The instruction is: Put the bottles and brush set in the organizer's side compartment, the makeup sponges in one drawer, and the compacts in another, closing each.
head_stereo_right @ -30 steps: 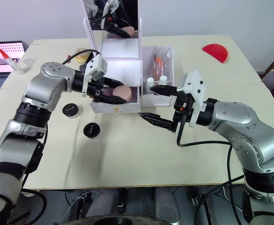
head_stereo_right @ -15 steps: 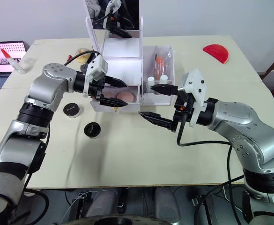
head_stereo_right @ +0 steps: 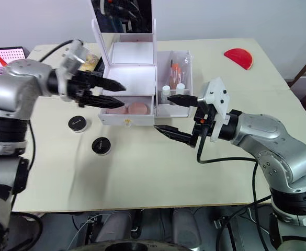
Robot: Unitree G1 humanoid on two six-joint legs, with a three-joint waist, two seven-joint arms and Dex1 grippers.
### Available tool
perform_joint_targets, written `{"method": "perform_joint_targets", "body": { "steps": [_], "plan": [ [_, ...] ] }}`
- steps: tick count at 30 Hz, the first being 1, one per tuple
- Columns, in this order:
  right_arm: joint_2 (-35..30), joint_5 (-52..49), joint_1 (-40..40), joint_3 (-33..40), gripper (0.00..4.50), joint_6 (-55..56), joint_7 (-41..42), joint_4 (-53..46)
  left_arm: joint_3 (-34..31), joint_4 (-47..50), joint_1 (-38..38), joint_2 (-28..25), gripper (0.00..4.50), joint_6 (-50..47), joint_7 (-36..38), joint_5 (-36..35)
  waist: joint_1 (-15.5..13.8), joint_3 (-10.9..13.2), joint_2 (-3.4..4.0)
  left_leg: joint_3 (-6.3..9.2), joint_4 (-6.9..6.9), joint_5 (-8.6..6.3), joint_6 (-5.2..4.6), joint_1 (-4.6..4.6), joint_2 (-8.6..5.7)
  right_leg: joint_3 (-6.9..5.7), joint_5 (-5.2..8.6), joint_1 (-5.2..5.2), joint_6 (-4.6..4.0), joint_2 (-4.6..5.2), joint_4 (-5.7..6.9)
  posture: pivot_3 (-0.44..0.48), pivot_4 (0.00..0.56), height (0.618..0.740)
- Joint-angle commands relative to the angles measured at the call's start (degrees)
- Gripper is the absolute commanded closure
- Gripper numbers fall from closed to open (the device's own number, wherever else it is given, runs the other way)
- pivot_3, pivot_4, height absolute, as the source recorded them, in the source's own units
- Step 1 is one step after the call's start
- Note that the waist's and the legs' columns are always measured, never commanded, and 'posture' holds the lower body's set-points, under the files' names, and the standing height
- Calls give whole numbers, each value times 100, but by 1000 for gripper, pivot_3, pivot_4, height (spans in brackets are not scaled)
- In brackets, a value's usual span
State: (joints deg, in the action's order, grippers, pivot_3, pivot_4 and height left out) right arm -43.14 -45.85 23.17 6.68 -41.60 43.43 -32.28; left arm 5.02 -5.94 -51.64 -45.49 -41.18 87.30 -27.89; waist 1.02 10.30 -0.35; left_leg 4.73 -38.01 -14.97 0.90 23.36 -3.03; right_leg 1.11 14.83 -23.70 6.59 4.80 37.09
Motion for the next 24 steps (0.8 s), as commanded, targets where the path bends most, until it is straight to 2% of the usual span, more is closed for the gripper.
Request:
{"method": "perform_joint_targets", "body": {
  "steps": [1, 2, 4, 10, 14, 24],
  "plan": [
    [-33, 4, 141, 148, 0, 155, 73, 33, -56, 404, 428, -384, 3923, 79, 125, -15, -13, 0, 0, 0, 0, 0, 0, 0, 0, 0, 0, 0, 0, 0, 0, 0, 150, 740],
    [-36, 22, 163, 142, 0, 172, 91, 64, 12, 437, 587, -468, 4484, 250, 70, 147, -23, 0, 0, 0, 0, 0, 0, 0, 0, 0, 0, 0, 0, 0, 0, 0, 150, 740],
    [-42, 38, 184, 131, 0, 197, 117, 99, 108, 459, 782, -532, 4484, 521, -67, 380, -49, 1, -1, -1, 0, 0, 0, 0, 0, 0, 0, 2, 0, 4, -1, 0, 150, 740],
    [-40, 50, 191, 130, 0, 201, 155, 106, 304, 473, 1034, -129, 4484, 869, -932, 869, -60, 1, -1, -1, 0, 0, 0, 1, -6, -4, 0, 5, 0, 14, -4, 0, 150, 740],
    [-59, 45, 171, 145, 0, 167, 146, 77, 285, 146, 842, 361, 4484, 915, -1711, 1145, -47, 1, -1, -1, 0, 0, 0, 2, -6, -5, 0, 3, 1, 13, -2, 0, 150, 740],
    [-91, 16, 127, 154, 0, 114, 112, 14, 203, -905, 378, 1030, 4484, 1397, -2580, 1548, -46, 1, -1, -1, 0, 0, 0, 1, -7, -6, -1, 2, 1, 12, 0, 0, 150, 740]
  ]
}}
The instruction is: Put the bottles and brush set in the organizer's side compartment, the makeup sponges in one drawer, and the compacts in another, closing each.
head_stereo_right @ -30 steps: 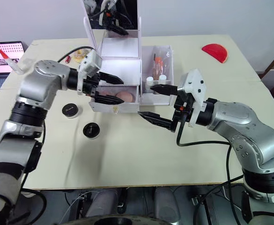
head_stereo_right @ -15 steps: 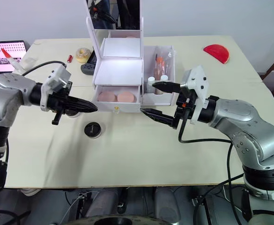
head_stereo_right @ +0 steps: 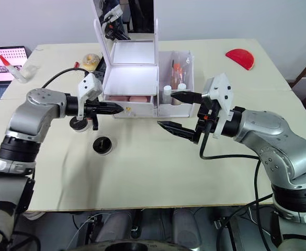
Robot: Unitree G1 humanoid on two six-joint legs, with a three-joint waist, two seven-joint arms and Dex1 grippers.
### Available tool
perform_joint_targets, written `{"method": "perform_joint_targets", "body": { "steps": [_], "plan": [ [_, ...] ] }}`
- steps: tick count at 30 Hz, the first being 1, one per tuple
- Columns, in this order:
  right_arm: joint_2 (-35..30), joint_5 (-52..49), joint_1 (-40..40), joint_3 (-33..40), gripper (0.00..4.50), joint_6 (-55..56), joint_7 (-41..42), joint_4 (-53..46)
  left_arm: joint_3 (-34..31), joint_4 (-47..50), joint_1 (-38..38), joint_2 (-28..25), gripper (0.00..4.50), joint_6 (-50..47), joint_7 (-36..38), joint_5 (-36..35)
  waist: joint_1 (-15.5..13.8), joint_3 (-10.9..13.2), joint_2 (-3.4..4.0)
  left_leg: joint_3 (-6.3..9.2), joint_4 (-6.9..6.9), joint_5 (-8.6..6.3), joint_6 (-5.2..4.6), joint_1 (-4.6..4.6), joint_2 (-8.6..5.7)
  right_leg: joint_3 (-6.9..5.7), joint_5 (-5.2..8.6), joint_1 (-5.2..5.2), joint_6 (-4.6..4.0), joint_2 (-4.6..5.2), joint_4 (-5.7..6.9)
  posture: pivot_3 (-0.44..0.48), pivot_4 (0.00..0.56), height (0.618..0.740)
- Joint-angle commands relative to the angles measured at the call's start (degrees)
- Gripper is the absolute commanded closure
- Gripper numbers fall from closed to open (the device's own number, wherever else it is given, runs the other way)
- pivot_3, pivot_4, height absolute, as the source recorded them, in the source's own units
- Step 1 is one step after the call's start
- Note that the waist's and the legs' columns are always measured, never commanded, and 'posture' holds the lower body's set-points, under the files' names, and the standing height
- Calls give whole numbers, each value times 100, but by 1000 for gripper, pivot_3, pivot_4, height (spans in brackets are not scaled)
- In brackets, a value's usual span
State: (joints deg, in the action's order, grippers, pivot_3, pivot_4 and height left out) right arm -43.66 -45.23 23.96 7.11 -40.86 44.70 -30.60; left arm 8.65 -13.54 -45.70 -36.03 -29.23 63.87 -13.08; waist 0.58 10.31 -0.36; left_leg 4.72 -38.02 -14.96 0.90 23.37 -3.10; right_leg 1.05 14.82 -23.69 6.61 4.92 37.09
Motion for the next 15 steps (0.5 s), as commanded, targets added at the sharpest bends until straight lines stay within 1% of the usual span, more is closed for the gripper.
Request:
{"method": "perform_joint_targets", "body": {
  "steps": [1, 10, 15],
  "plan": [
    [-41, -48, 44, 110, 0, 38, -19, -160, -172, -196, -247, 137, 4484, 218, -277, 65, -5, 0, 0, 0, 0, 0, 0, 0, -1, 0, 0, 0, 0, 1, 0, 0, 150, 740],
    [-95, -88, -15, 145, 0, -4, -37, -212, -164, -454, -330, 420, 4484, 303, -429, 91, -12, 0, 0, 1, -1, 0, 1, 0, -2, -1, 0, 1, 1, 2, 2, 0, 150, 740],
    [-129, -114, -43, 197, 0, -32, -40, -231, -195, -396, -272, 334, 4484, 325, -324, 84, -10, 0, 0, 2, -1, 1, 1, 0, -2, -1, 0, 1, 0, 2, 2, 0, 150, 740]
  ]
}}
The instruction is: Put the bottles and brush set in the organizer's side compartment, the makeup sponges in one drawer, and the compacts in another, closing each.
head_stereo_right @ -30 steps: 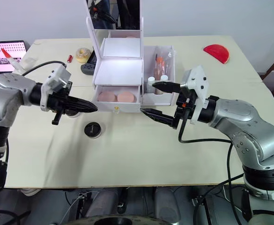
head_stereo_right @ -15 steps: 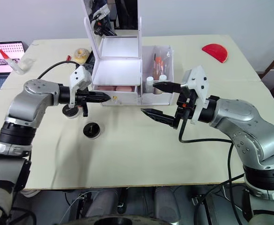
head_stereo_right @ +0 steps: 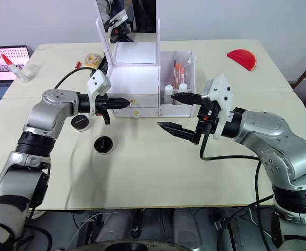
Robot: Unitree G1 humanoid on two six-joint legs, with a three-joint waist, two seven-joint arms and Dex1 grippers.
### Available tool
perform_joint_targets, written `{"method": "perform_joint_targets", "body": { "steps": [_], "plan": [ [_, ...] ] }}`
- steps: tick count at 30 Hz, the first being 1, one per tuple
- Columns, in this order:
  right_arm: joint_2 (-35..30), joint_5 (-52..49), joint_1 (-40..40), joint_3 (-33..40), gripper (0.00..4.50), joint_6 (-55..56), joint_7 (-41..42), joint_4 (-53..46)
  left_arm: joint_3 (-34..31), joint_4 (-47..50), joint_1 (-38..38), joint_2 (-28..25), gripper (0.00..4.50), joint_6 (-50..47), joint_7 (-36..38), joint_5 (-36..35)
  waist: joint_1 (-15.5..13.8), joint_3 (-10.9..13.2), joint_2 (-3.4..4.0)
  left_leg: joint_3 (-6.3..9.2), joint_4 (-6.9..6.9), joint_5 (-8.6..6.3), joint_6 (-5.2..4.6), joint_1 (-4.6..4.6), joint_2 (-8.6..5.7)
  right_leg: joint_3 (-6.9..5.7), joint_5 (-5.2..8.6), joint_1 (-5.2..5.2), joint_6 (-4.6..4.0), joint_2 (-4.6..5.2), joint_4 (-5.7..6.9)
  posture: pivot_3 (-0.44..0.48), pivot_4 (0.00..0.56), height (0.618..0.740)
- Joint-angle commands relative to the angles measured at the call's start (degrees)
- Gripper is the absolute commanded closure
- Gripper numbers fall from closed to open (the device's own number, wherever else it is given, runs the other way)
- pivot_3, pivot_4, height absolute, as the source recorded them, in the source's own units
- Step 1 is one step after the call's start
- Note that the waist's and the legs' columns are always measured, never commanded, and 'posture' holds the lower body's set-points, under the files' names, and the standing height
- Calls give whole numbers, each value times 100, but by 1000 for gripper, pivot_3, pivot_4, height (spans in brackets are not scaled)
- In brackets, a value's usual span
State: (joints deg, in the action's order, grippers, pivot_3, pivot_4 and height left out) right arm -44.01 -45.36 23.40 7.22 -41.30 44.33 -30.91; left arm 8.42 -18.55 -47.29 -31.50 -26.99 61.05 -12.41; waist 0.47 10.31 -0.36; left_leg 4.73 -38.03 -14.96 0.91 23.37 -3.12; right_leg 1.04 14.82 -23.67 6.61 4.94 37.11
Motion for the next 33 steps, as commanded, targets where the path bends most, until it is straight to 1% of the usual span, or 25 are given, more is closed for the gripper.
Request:
{"method": "perform_joint_targets", "body": {
  "steps": [1, 3, 5, 8, 9, 10, 11, 12, 14, 15, 16, 18, 21, 24, 29, 33],
  "plan": [
    [-103, -102, -9, 208, 0, 8, 0, -198, -196, 155, -83, -167, 4484, 82, -5, -7, 4, 0, 0, 0, 0, 0, 0, 0, 0, 0, 0, 0, 0, 0, 0, 0, 150, 740],
    [-161, -60, -106, 278, 0, 10, 0, -190, -280, 414, 49, -327, 4484, -64, 83, -110, 15, 0, 0, 0, 0, 0, 0, 0, 0, 0, 0, -1, 0, 0, 0, 0, 150, 740],
    [-281, 35, -323, 479, 0, 46, -4, -113, -580, 1094, 448, -647, 4484, -423, 293, -512, 39, 0, 0, 0, 1, 0, 0, 0, 1, 1, 0, -2, 0, 0, -1, 0, 150, 740],
    [-461, 131, -806, 968, 0, 125, 4, 61, -1328, 2131, 1193, -1108, 4484, -1129, 454, -1330, 56, 0, 0, -7, 11, -1, -1, 1, 3, 20, 1, -19, -1, 0, -1, 0, 150, 740],
    [-528, 207, -1020, 1155, 0, 166, 34, 134, -1626, 2385, 1533, -1270, 4236, -1179, 493, -1499, 40, 0, 0, -8, 11, -1, -1, 3, 3, 21, 1, -23, -1, -1, -1, 0, 150, 740],
    [-600, 314, -1344, 1431, 0, 229, 111, 245, -2068, 2548, 2007, -1458, 3967, -1221, 485, -1598, 31, 0, 0, -8, 10, -1, -1, 3, 3, 21, 1, -22, -1, 0, 1, 0, 150, 740],
    [-651, 389, -1582, 1629, 0, 285, 178, 324, -2378, 2679, 2353, -1588, 3619, -1262, 451, -1685, 30, 0, 1, -8, 11, -1, -1, 3, 3, 21, 1, -21, -1, 3, -1, 0, 150, 740],
    [-718, 524, -1890, 1886, 0, 373, 267, 455, -2817, 2785, 2869, -1740, 3199, -1270, 479, -1738, 32, -1, 1, -8, 13, -1, -1, 0, 3, 22, 1, -17, -1, 4, -3, 0, 150, 740],
    [-789, 667, -2275, 2197, 0, 541, 389, 639, -3325, 2944, 3509, -1896, 2111, -1272, 440, -1843, 19, -1, 1, -11, 15, -2, -2, -4, 4, 23, 1, -12, -2, 6, -6, 0, 150, 740],
    [-782, 769, -2505, 2457, 0, 678, 461, 882, -3728, 2962, 3933, -1937, 1588, -1238, 413, -1840, 4, -1, 1, -11, 14, -2, -2, -4, 4, 22, 0, -10, -3, 6, -6, 0, 150, 740],
    [-767, 831, -2648, 2629, 0, 777, 517, 1051, -3982, 2982, 4202, -1951, 1085, -1216, 374, -1848, -9, -1, 1, -11, 11, -2, -2, -9, 4, 21, 0, -2, -4, 9, -6, 0, 150, 740],
    [-773, 1053, -2953, 2961, 0, 1036, 644, 1563, -4474, 2961, 4799, -1971, 31, -1020, 270, -1692, -44, -1, 1, -7, 10, -2, -1, -21, 4, 20, 9, 19, -21, 20, -18, 0, 150, 740],
    [-804, 1296, -3192, 3243, 0, 1437, 852, 2249, -5060, 2701, 5363, -2053, 31, -746, 179, -1532, -113, -2, 3, -7, 11, -3, -1, -28, 6, 19, 13, 33, -28, 25, -41, 0, 150, 740],
    [-888, 1506, -3349, 3445, 0, 1794, 1084, 2910, -5546, 2361, 5799, -2172, 31, -402, 118, -1307, -119, -3, 5, -9, 14, -3, 0, -27, 7, 20, 13, 34, -30, 28, -52, 0, 150, 740],
    [-930, 1664, -3320, 3364, 0, 2172, 1289, 3441, -5818, 1738, 6023, -2405, 31, 56, 249, -1217, -104, -6, 10, -12, 30, -4, 0, -27, 7, 20, 11, 36, -34, 33, -77, 0, 150, 740],
    [-857, 1617, -3202, 3252, 0, 2215, 1252, 3378, -5735, 1730, 6064, -2405, 31, 180, 238, -1250, -103, -6, 11, -14, 40, -4, 0, -27, 8, 22, 10, 35, -35, 37, -84, 0, 150, 740]
  ]
}}
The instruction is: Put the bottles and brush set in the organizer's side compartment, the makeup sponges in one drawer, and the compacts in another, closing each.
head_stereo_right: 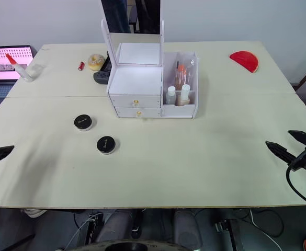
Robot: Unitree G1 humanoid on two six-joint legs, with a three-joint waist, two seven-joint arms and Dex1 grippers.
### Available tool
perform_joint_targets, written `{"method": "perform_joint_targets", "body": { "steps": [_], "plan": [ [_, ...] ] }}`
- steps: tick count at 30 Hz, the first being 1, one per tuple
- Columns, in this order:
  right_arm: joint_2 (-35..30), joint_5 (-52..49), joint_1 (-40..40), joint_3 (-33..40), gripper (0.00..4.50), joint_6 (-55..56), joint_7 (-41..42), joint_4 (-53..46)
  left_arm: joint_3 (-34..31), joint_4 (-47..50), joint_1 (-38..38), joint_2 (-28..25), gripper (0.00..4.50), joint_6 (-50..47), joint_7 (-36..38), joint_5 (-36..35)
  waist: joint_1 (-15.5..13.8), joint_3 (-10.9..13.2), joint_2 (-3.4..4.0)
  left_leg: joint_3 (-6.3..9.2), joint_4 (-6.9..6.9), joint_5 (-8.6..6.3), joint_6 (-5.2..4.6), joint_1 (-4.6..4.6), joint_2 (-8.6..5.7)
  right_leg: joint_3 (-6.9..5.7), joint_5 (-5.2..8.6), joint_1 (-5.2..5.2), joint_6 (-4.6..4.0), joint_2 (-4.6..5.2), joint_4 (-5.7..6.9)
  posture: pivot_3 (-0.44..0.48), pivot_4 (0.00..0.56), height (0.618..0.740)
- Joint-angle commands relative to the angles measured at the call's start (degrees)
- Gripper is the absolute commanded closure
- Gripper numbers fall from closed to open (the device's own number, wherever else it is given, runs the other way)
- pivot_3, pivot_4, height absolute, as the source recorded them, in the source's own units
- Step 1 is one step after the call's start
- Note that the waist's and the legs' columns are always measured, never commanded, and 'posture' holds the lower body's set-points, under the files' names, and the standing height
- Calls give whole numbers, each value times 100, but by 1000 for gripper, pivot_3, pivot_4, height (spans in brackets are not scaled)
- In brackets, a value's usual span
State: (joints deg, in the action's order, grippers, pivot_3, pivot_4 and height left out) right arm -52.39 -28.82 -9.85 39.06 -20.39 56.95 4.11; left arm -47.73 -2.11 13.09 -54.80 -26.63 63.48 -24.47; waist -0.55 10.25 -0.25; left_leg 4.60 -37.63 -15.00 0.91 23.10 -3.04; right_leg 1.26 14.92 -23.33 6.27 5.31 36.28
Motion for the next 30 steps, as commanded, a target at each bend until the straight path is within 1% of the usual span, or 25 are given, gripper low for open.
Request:
{"method": "perform_joint_targets", "body": {
  "steps": [1, 5, 9, 12, 14, 16, 18, 21, 23, 24, 26, 28, 30],
  "plan": [
    [-5, -30, 134, 53, 0, 134, -26, -137, -102, 121, 39, -58, 31, 144, -17, -53, -1, 0, 0, -1, 5, 0, 0, 0, 0, 1, 0, -1, 0, 2, -2, 0, 150, 740],
    [32, -57, 116, 15, 0, 45, -64, -244, 15, 272, 43, -4, 31, 115, -85, -85, -11, 0, 0, -2, 26, 1, 1, -2, 0, 1, -1, -3, 0, 3, -14, 0, 150, 740],
    [84, -295, 23, -61, 0, -351, -84, -830, 261, 756, 72, 236, 31, -21, -332, -144, -8, -2, 4, -3, 37, 1, 1, -1, 0, 2, -1, -8, 0, 4, -16, 0, 150, 740],
    [105, -764, 91, -274, 0, -955, -141, -1664, 674, 1682, 155, 825, 31, -331, -830, -353, 8, -6, 10, -4, 39, 1, 1, -2, 0, 5, -2, -8, 1, 4, -16, 0, 150, 740],
    [87, -1111, 315, -505, 0, -1363, -275, -2177, 1060, 2393, 239, 1375, 31, -524, -1308, -461, 24, -6, 10, -8, 36, 1, 1, -3, 0, 11, -3, -7, 2, 4, -15, 0, 150, 740],
    [101, -1455, 670, -804, 0, -1712, -439, -2597, 1513, 3131, 309, 2045, 31, -703, -1956, -549, 29, -6, 9, -11, 32, 1, 1, -4, 0, 13, -4, -5, 3, 5, -14, 0, 150, 740],
    [100, -1547, 1146, -1214, 0, -1876, -549, -2763, 2135, 3801, 384, 2763, 31, -764, -2640, -455, 10, -6, 5, -10, 28, 1, 1, -5, 0, 12, -6, -3, 4, 3, -15, 0, 150, 740],
    [98, -1582, 1921, -1690, 0, -2027, -586, -2617, 3151, 4361, 362, 3665, 31, -784, -3600, -90, -32, -7, 0, -8, 21, 1, 1, -4, -2, 5, -14, 0, 17, -2, -15, 0, 150, 740],
    [117, -1585, 2380, -1937, 0, -2055, -504, -2388, 4163, 4389, 417, 3858, 31, -404, -3947, 674, -73, -7, 0, -3, 15, 2, 2, -2, -5, -1, -15, 5, 18, -4, -13, 0, 150, 740],
    [93, -1535, 2540, -2055, 0, -2037, -422, -2275, 4526, 4283, 376, 4010, 31, -273, -4204, 997, -90, -7, 1, -1, 14, 2, 2, -3, -7, -3, -15, 7, 18, -6, -14, 0, 150, 740],
    [44, -1415, 2759, -2237, 0, -1979, -292, -2080, 4991, 4080, 208, 4383, 31, -104, -4717, 1379, -132, -7, 1, -5, 14, 3, 2, -5, -7, -3, -9, 10, 7, -22, -15, 0, 150, 740],
    [5, -1303, 2952, -2379, 0, -1921, -173, -1883, 5562, 3749, -24, 4728, 31, 114, -5279, 1981, -176, -7, 0, -7, 12, 3, 1, -4, -7, -4, -8, 9, 5, -23, -16, 0, 150, 740],
    [3, -1222, 3104, -2488, 0, -1893, -97, -1749, 6003, 3334, -294, 5092, 31, 496, -5691, 2403, -179, -7, 1, -6, 7, 3, 1, -3, -8, -7, -10, 10, 8, -24, -15, 0, 150, 740]
  ]
}}
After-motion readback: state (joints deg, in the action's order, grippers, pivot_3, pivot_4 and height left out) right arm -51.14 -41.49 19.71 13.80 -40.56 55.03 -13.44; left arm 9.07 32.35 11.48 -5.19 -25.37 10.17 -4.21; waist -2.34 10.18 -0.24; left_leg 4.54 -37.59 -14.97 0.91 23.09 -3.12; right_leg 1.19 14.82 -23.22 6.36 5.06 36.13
